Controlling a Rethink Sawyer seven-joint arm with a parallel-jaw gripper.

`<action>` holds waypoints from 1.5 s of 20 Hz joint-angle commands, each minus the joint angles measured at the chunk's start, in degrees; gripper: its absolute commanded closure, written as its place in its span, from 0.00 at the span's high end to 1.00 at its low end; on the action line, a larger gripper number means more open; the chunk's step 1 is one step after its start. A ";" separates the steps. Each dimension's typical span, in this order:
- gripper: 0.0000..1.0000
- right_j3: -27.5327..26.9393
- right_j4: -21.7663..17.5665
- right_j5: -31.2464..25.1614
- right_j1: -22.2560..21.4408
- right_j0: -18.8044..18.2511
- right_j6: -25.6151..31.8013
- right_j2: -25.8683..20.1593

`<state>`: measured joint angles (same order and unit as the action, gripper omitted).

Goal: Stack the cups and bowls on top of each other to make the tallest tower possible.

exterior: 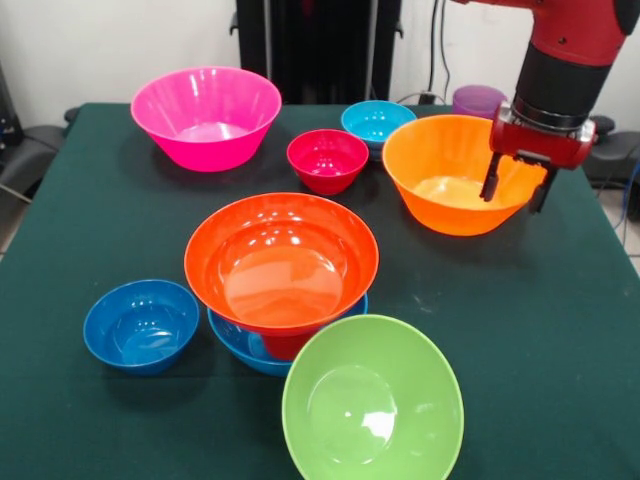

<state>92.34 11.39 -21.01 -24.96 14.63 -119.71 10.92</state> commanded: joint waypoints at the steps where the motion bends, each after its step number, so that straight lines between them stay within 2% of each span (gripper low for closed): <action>1: 1.00 2.47 1.98 4.26 2.31 -1.12 -10.24 -5.84; 2: 1.00 2.42 1.89 4.41 2.29 -1.11 -10.10 -5.80; 3: 0.00 2.43 2.01 4.33 2.28 -1.21 -9.95 -5.92; 12: 0.00 2.18 1.74 4.34 2.34 -1.02 -9.59 -5.56; 17: 0.00 2.86 2.95 3.89 0.90 0.40 -11.95 -4.04; 22: 0.00 3.71 3.66 -1.74 -4.57 2.90 -12.83 -0.52; 25: 0.00 3.79 3.55 -5.55 -9.38 3.43 -11.82 0.93; 30: 0.00 2.67 2.82 -19.20 -18.23 2.98 -9.57 2.23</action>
<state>95.16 13.06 -25.15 -33.49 17.16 -120.46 14.08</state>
